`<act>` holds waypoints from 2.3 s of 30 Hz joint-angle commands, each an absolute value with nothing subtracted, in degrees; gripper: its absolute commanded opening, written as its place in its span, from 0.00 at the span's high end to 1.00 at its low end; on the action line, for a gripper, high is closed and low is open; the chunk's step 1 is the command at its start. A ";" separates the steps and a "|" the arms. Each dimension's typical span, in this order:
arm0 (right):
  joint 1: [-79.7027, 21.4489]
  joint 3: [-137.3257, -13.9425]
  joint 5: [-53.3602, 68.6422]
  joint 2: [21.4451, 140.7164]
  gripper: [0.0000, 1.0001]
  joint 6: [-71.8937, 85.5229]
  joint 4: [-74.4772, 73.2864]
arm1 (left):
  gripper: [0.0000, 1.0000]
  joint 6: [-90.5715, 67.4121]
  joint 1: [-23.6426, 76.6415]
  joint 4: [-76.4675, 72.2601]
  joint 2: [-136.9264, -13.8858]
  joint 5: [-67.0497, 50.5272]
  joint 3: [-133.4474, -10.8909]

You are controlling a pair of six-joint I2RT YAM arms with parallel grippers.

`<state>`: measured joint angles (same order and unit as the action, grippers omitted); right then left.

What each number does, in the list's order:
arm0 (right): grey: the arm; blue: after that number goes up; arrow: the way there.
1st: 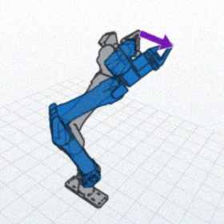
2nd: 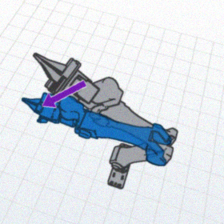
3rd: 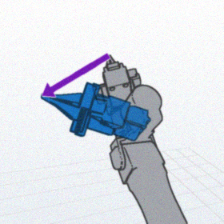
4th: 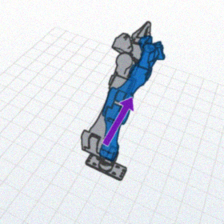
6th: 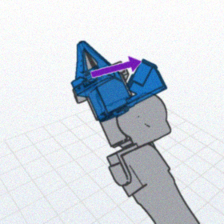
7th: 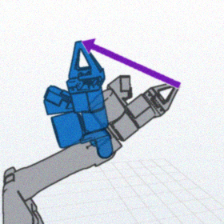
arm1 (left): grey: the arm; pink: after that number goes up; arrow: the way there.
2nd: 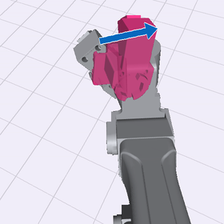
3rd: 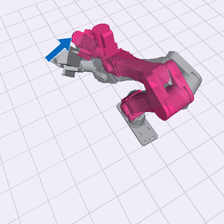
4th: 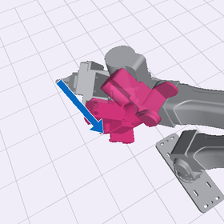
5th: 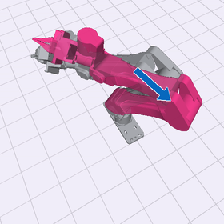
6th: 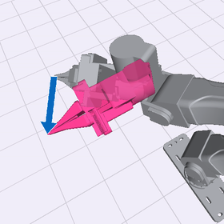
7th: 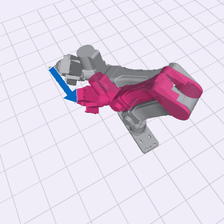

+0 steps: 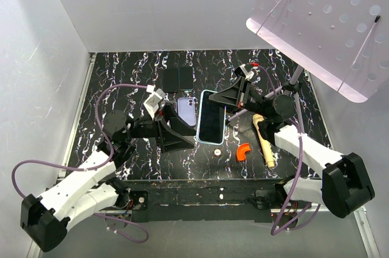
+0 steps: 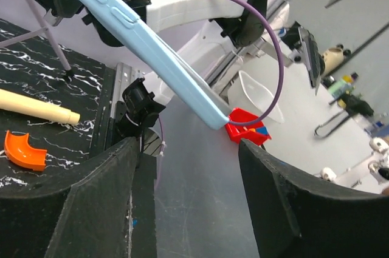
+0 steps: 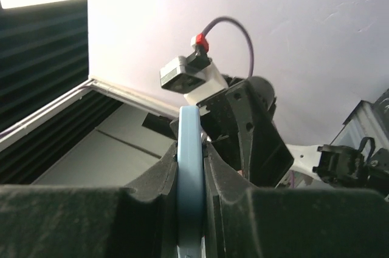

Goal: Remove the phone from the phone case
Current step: Remove the phone case from the phone.

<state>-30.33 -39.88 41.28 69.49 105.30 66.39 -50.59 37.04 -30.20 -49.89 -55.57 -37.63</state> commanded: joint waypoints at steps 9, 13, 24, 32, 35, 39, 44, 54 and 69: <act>-33.92 -41.40 14.35 62.50 0.99 91.15 50.20 | 0.40 -62.57 39.20 -45.43 -48.07 -29.45 -25.05; -35.77 -41.57 8.36 61.17 0.99 86.15 47.12 | 0.41 -64.77 39.73 -49.38 -49.65 -25.32 -24.00; -37.79 -41.58 3.17 60.21 0.99 79.72 44.65 | 0.50 -71.28 40.08 -60.73 -53.96 -27.68 -22.33; -37.79 -40.86 3.69 60.03 0.99 78.23 45.89 | 0.32 -73.91 40.08 -65.74 -53.79 -28.56 -21.09; -37.79 -41.13 3.78 60.03 0.99 77.69 46.31 | 0.30 -74.79 40.17 -67.85 -54.93 -29.61 -21.27; -37.35 -42.18 3.69 58.98 0.99 76.82 44.13 | 0.37 -75.41 40.17 -68.90 -56.60 -32.78 -21.89; -37.35 -43.07 4.39 59.15 0.99 76.11 43.06 | 0.41 -75.68 40.25 -69.79 -57.74 -32.61 -22.76; -37.35 -43.07 4.48 58.36 0.99 75.06 42.72 | 0.46 -76.99 40.25 -65.13 -57.13 -29.01 -22.85; -37.53 -45.18 6.50 58.01 0.99 71.98 36.57 | 0.76 -74.00 40.17 -53.09 -55.45 -26.63 -25.66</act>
